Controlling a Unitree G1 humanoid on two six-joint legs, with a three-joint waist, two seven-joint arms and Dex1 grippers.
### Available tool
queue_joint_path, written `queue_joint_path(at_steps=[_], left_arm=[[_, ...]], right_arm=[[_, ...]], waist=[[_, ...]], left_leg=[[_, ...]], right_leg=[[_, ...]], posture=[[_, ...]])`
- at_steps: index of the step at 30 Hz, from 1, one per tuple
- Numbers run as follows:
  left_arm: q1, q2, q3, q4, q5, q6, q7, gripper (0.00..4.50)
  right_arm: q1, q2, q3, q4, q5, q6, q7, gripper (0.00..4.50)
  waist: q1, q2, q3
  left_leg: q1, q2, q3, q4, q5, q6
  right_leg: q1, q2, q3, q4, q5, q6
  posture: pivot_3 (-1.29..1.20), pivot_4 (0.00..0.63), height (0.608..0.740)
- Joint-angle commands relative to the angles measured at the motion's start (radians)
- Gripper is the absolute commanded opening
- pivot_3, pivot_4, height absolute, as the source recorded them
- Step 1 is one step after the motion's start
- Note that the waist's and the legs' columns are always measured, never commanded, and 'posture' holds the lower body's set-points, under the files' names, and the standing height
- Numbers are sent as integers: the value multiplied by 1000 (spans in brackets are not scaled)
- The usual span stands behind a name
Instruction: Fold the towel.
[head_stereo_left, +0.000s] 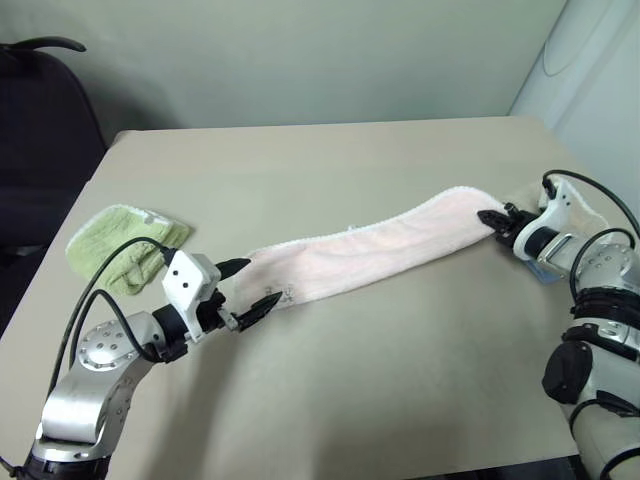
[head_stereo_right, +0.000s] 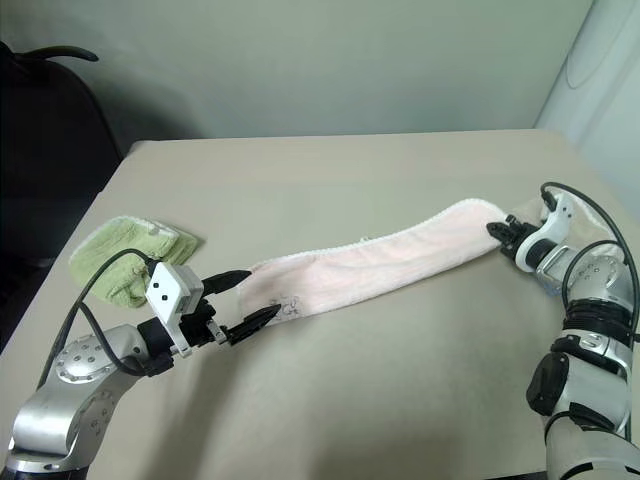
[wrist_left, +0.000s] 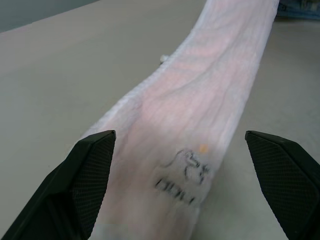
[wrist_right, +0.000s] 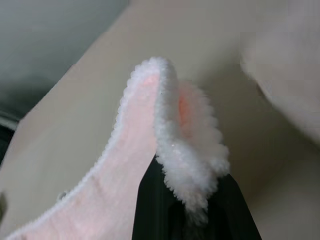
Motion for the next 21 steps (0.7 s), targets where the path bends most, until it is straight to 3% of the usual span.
queue_joint_path(at_steps=[1, 7, 13, 21], left_arm=[[-12, -10, -5, -11, 6, -26, -1, 4500], [-4, -20, -3, -20, 13, -31, 7, 4500], [0, -30, -4, -27, 14, -31, 21, 4500], [25, -42, -4, -53, 13, -29, 41, 4500]], right_arm=[[-12, -25, 131, -187, -10, -66, 126, 44], [55, -62, 369, -429, -66, -169, 313, 44], [120, -84, 698, -560, -303, -430, 426, 44], [111, 36, 797, -561, -365, -435, 412, 44]], waist=[[-5, 0, 0], [-6, 0, 0], [-5, 0, 0], [-5, 0, 0]], left_leg=[[0, 0, 0, 0, 3, -5], [-2, 0, 0, 0, 3, -6], [-4, 0, -1, 4, 3, -6], [-5, 1, -1, 7, 3, -5]], right_leg=[[0, 0, 0, 0, 0, 0], [0, 1, 0, -3, -1, 1], [0, 1, 0, -4, 0, 3], [0, 1, -1, -3, 1, 3]], posture=[[0, 150, 740], [0, 150, 740], [0, 150, 740], [0, 150, 740]])
